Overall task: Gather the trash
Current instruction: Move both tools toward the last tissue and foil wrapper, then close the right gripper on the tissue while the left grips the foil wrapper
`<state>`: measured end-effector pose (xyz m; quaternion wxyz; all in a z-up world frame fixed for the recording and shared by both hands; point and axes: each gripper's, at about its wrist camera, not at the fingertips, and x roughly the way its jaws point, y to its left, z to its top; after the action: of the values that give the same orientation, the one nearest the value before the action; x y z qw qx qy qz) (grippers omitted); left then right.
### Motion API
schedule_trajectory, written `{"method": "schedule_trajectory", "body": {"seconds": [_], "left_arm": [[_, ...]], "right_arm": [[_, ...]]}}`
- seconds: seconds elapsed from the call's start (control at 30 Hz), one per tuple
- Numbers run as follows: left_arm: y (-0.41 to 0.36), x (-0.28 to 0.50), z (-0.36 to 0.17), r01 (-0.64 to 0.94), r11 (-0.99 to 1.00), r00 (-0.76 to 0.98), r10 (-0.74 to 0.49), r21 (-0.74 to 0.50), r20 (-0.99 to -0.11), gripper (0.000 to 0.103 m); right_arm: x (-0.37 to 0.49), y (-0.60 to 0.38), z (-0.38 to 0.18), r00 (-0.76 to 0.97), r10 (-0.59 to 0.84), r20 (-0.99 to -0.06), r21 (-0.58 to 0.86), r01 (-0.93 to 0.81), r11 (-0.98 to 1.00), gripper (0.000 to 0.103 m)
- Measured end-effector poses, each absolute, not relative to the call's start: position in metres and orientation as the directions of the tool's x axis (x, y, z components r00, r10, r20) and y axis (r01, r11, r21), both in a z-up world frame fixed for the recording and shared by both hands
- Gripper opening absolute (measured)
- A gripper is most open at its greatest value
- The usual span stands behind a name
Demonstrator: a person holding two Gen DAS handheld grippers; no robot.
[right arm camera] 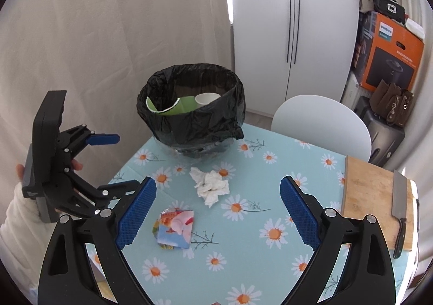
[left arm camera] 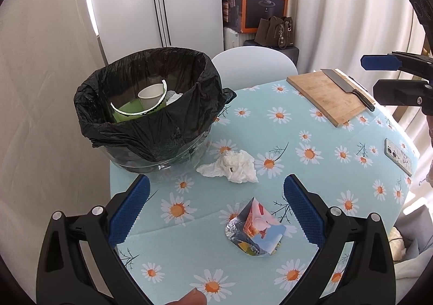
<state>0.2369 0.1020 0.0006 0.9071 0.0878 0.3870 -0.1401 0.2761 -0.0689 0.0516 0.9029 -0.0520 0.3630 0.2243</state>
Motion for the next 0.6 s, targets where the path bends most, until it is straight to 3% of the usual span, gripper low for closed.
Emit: {"method": "schedule_trajectory", "body": {"seconds": [0.27, 0.6], "left_arm": [[0.096, 0.239, -0.028, 0.299, 0.954, 0.649, -0.218, -0.02, -0.729, 0.097], [0.084, 0.24, -0.067, 0.176, 0.984, 0.669, -0.122, -0.003, -0.733, 0.097]], "right_arm": [[0.28, -0.079, 0.024, 0.593, 0.358, -0.721, 0.085, -0.438, 0.895, 0.089], [0.312, -0.079, -0.018, 0.527, 0.364, -0.768, 0.086, -0.478, 0.874, 0.092]]}}
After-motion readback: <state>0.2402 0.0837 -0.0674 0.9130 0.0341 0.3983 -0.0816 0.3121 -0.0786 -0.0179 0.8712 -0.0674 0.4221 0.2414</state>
